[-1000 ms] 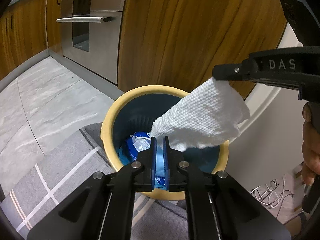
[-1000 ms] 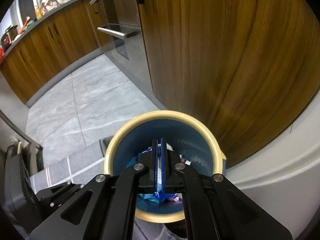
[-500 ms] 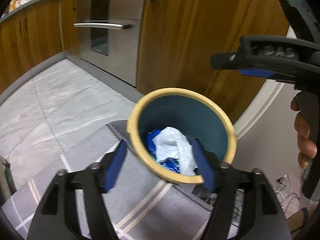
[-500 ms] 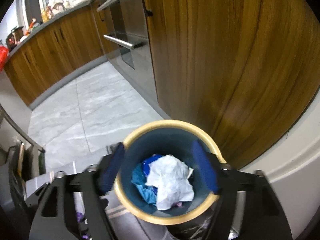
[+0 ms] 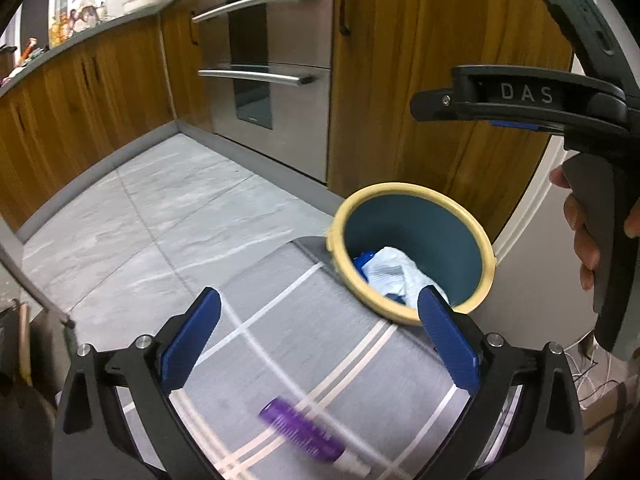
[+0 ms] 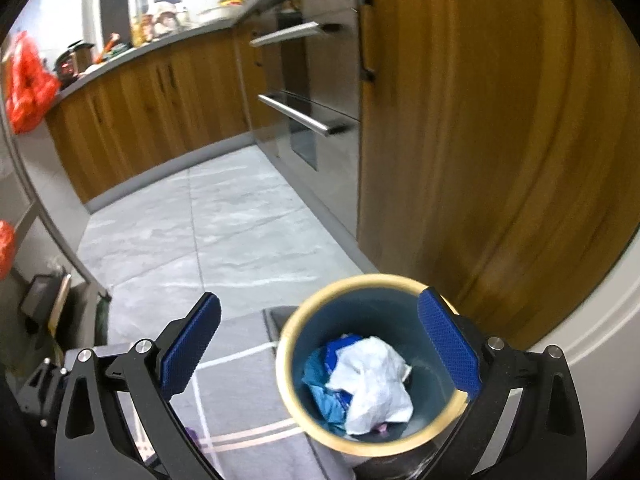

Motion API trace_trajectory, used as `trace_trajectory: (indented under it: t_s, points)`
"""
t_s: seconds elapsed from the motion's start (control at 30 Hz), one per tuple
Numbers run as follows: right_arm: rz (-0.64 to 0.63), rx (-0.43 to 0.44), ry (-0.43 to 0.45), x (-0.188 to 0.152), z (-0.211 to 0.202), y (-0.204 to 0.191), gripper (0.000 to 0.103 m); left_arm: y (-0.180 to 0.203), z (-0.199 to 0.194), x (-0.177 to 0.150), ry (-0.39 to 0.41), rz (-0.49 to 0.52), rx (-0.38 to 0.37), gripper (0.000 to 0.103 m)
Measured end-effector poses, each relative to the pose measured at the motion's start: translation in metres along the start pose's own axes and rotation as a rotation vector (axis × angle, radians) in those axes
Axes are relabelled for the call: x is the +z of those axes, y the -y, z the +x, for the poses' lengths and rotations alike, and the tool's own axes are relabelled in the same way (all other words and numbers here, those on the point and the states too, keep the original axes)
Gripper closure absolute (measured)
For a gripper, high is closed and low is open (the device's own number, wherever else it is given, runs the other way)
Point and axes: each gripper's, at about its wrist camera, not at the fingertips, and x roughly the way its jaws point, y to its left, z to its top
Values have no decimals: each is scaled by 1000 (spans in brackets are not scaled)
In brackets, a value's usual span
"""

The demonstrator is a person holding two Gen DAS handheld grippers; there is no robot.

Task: Collect trash
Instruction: 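Move both open tools back over the medicine box and spray bottle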

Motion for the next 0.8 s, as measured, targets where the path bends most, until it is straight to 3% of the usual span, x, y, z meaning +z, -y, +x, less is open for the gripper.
trace_trajectory:
  t_s: [0.4, 0.8]
  points:
    - [-91, 51, 56, -2, -40, -60, 5, -57, -88, -41, 17, -64, 83, 6]
    - [-96, 96, -20, -36, -46, -110, 5, -114, -123, -108, -4, -181, 163, 6]
